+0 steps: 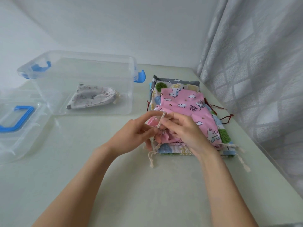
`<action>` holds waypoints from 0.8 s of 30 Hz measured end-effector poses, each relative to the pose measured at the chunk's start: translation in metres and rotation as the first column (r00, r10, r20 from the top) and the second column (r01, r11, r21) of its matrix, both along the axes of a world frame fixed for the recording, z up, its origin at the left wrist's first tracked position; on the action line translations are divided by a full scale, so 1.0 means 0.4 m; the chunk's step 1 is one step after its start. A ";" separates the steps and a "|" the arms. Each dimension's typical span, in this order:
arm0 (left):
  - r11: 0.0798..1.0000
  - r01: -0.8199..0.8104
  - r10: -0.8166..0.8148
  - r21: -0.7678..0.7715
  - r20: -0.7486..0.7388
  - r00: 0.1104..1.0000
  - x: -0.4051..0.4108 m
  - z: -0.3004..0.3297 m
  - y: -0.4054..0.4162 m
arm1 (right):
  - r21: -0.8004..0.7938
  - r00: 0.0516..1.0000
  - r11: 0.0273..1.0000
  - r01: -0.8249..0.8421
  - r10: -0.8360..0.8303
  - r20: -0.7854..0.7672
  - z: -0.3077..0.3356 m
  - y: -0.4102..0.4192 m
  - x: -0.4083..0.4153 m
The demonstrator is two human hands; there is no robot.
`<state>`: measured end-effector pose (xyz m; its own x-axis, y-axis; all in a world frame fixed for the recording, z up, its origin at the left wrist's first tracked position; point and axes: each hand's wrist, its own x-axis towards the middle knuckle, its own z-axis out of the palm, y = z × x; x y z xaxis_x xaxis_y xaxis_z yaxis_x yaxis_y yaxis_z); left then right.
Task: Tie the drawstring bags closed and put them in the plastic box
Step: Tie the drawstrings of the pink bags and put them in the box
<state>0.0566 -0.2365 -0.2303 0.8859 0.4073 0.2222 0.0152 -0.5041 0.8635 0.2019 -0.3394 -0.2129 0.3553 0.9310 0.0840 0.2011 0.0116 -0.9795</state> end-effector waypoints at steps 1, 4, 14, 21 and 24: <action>0.997 -0.021 0.022 0.076 -0.007 1.000 -0.001 0.001 -0.004 | -0.011 1.000 1.000 0.010 -0.010 0.029 -0.003 0.001 -0.001; 0.882 -0.200 0.193 0.427 0.059 0.979 -0.004 0.011 -0.010 | -0.010 0.992 0.994 0.105 -0.103 0.076 -0.008 0.007 -0.003; 0.882 -0.334 0.257 0.332 0.253 0.933 0.006 0.011 0.004 | 0.022 0.997 0.998 0.064 -0.065 0.047 -0.001 0.006 -0.010; 0.941 -0.326 0.290 0.094 0.276 0.916 0.013 0.015 -0.007 | 0.030 0.998 0.998 0.050 -0.049 -0.029 0.018 0.000 -0.023; 0.965 -0.246 0.263 -0.095 0.280 0.923 0.016 0.018 -0.012 | -0.003 0.999 0.999 0.032 -0.032 -0.043 0.019 -0.002 -0.020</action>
<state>0.0632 -0.2411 -0.2233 0.6522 0.6299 0.4218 -0.1172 -0.4659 0.8770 0.1940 -0.3401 -0.2053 0.3879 0.9193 0.0663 0.1594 0.0040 -0.9872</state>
